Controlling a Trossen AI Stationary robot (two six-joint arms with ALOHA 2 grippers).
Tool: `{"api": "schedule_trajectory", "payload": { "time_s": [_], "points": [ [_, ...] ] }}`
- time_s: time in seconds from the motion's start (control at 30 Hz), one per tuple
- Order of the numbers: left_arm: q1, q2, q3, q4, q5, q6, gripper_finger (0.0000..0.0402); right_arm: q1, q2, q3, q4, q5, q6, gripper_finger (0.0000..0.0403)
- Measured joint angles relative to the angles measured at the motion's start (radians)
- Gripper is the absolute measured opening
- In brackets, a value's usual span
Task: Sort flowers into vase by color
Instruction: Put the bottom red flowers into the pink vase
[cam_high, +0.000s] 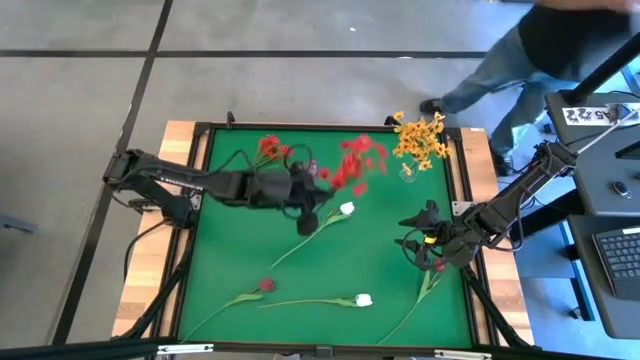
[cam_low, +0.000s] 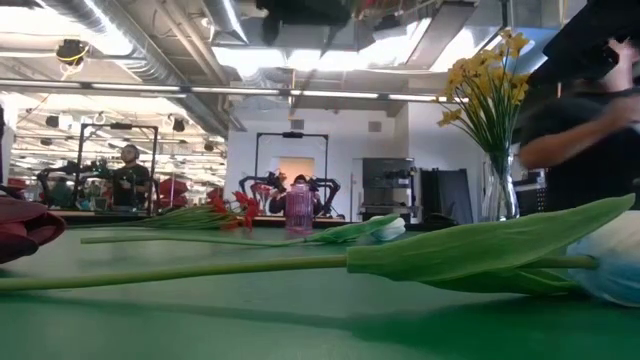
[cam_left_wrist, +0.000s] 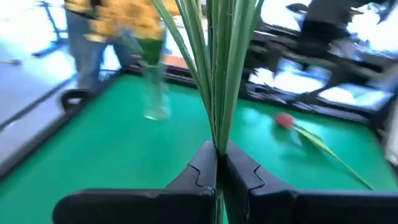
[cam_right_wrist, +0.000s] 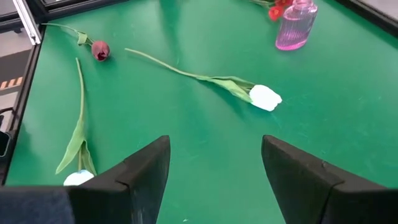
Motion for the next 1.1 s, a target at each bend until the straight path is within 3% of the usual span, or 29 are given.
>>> {"api": "schedule_trajectory", "payload": {
  "time_s": [0.2,0.47,0.77,1.1],
  "points": [
    [0.156,0.001,-0.059,0.248,0.082,0.037,0.0000,0.000,0.000,0.000,0.002,0.009,-0.031,0.0253],
    [0.307,0.001,-0.178,0.379,0.045,0.052,0.0000,0.000,0.000,0.000,0.002,0.034,-0.036,0.0253],
    [0.389,0.001,-0.319,0.555,0.046,0.032,0.0000,0.000,0.000,0.000,0.004,0.060,-0.053,0.0253],
    [0.450,0.001,-0.357,0.613,0.054,0.050,0.0000,0.000,0.000,0.000,0.004,0.060,-0.052,0.0253]
  ]
}}
